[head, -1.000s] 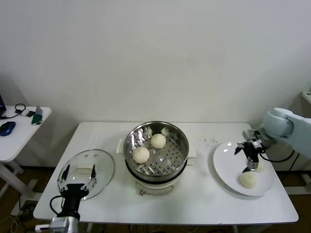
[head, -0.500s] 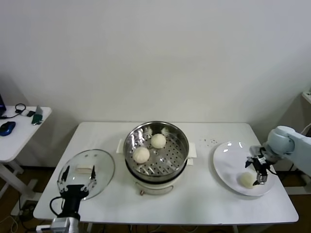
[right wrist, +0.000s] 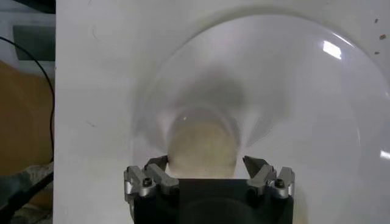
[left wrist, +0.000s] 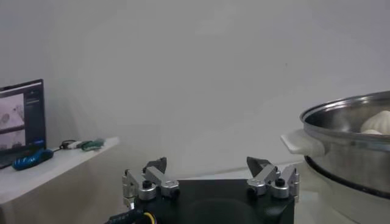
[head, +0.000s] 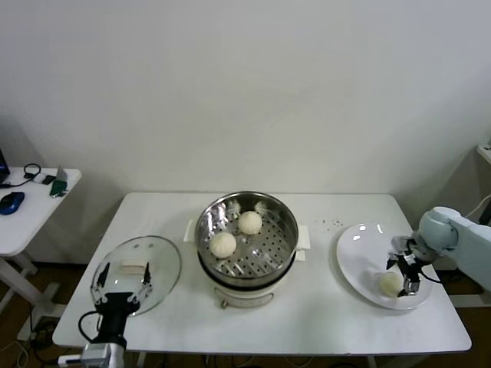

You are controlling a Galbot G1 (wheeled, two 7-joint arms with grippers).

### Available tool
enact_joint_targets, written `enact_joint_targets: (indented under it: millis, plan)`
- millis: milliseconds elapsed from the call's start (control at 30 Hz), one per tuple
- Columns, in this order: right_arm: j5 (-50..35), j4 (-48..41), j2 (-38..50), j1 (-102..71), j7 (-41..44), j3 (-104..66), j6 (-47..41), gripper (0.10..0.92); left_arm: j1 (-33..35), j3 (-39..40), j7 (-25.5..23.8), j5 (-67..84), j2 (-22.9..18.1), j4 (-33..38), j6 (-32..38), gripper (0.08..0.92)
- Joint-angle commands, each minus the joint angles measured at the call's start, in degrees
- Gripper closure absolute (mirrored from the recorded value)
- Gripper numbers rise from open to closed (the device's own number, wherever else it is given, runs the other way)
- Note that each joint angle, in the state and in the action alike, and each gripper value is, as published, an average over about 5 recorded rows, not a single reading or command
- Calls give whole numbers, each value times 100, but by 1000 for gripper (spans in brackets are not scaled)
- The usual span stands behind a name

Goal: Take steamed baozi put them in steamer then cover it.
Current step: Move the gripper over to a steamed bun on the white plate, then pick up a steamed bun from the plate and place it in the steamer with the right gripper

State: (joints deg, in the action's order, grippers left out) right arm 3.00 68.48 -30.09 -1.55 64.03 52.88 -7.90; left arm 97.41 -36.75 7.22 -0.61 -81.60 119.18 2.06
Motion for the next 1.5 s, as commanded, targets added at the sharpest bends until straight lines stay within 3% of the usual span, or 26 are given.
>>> enact_joint_targets:
  millis: [33, 567, 833, 1167, 1500]
  plan:
    - [83, -137, -91, -168, 101, -161, 63, 237, -15, 13, 4, -13, 5, -9, -10, 177]
    - [-35, -182, -136, 100, 183, -15, 201, 355, -34, 17, 5, -29, 66, 7, -30, 177]
    - [-312, 99, -256, 1807, 631, 860, 994, 361, -29, 74, 0, -63, 64, 39, -28, 177]
    - [-402, 877, -1501, 5013, 920, 3008, 2630, 363, 52, 156, -23, -153, 71, 89, -37, 177]
    - [-365, 2025, -2860, 5635, 994, 2863, 3572, 355, 54, 246, -5, -18, 167, 49, -54, 177]
